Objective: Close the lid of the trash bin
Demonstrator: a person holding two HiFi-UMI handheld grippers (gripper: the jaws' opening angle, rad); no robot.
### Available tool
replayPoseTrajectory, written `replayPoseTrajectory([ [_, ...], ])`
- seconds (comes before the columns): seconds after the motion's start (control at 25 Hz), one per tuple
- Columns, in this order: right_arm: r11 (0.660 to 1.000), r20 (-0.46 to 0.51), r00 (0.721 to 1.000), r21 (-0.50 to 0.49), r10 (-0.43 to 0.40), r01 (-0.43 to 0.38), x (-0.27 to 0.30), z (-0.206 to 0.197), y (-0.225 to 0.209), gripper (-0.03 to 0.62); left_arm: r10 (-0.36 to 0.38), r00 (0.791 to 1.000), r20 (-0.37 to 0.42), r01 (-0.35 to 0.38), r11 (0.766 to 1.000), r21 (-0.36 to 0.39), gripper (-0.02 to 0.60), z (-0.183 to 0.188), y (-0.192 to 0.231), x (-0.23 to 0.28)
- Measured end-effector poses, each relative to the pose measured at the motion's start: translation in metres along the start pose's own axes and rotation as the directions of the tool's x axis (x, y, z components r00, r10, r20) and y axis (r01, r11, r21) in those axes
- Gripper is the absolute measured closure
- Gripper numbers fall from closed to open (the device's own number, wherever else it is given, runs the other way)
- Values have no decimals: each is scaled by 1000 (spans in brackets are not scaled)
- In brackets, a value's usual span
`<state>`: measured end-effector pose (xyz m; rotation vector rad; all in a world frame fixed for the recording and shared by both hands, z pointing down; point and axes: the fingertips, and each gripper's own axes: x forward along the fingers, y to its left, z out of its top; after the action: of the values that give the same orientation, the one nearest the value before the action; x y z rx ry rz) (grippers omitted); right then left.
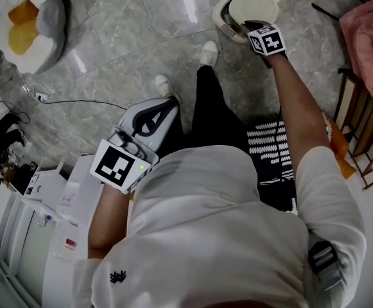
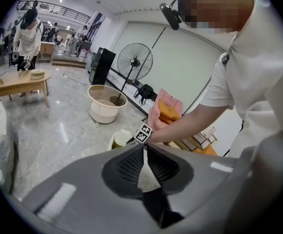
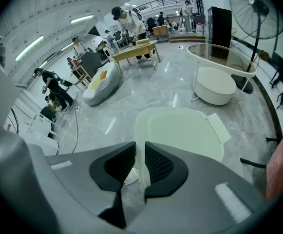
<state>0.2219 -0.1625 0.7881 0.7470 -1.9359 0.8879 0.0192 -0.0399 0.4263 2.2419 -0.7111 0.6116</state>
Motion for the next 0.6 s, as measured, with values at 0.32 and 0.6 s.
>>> replayPoseTrajectory([
  [0.32, 1000, -43, 999, 0, 10, -10, 25, -14, 4, 539, -1, 1000, -30, 0, 999, -38, 502, -6, 9, 7],
  [0.6, 1000, -70, 997, -5, 20, -20, 45, -24, 3, 556, -6, 999, -43, 4, 999, -50, 502, -13, 17, 15],
])
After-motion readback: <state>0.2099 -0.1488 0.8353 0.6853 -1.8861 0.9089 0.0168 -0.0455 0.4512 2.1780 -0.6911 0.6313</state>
